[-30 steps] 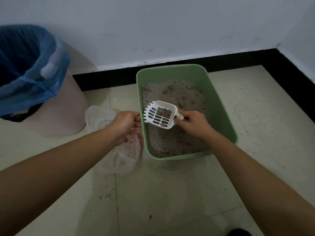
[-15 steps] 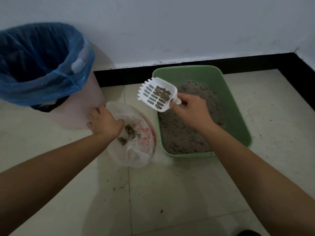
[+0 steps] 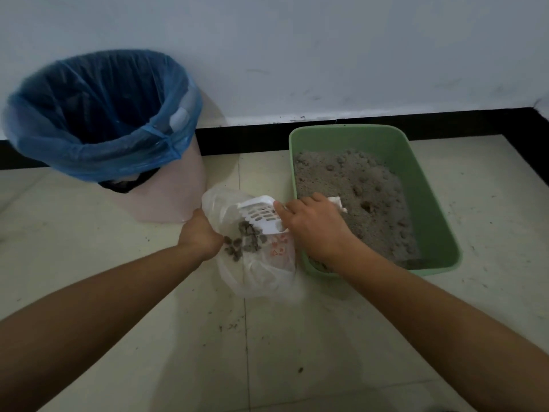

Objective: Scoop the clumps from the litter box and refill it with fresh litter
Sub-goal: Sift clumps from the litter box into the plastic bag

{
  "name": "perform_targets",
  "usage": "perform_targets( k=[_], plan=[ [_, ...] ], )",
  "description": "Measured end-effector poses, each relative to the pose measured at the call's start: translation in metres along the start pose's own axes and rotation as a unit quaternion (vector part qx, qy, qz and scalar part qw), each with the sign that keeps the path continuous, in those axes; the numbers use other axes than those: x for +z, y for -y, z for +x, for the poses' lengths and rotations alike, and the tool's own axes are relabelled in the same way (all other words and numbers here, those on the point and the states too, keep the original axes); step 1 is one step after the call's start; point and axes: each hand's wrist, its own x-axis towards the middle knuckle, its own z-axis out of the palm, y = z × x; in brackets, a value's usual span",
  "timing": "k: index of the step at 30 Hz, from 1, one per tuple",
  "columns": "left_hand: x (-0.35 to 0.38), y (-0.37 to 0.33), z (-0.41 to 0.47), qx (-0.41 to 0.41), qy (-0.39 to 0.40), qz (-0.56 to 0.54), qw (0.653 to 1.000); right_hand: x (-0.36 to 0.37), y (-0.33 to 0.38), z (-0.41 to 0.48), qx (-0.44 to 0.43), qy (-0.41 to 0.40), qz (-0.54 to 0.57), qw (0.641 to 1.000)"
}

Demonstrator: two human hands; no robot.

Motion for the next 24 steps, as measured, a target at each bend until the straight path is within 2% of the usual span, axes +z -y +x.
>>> perform_targets(
  k=[3,5,7,10,13,16,19,22,24],
  plan=[
    [0.001,-0.005,-0.001,-0.02,-0.002,0.037,0.999,-0.022,-0.02,0.006,0.065,0.003,0.112,0.992],
    [0.003,-0.017,-0.005,-0.017,-0.046,0.103,0.993,-0.04,-0.04,0.01,0.108,0.008,0.175,0.979],
    [0.005,-0.033,-0.008,0.04,-0.105,0.135,0.985,-0.059,-0.064,0.013,0.137,0.014,0.207,0.969],
    [0.012,-0.067,-0.01,0.138,-0.126,0.074,0.98,-0.082,-0.101,0.01,0.152,0.048,0.213,0.964],
    [0.027,-0.105,-0.015,0.167,-0.091,0.026,0.981,-0.083,-0.137,0.001,0.15,0.085,0.163,0.971],
    [0.047,-0.13,-0.021,0.171,-0.052,0.043,0.983,-0.067,-0.159,-0.014,0.166,0.126,0.058,0.976],
    [0.069,-0.143,-0.019,0.159,-0.022,0.067,0.985,-0.045,-0.176,-0.032,0.2,0.195,-0.021,0.96],
    [0.091,-0.14,-0.015,0.112,-0.068,0.097,0.987,-0.023,-0.193,-0.052,0.203,0.239,-0.059,0.948],
    [0.106,-0.131,-0.017,0.116,-0.089,0.116,0.982,-0.008,-0.201,-0.062,0.211,0.246,-0.062,0.944]
  ],
)
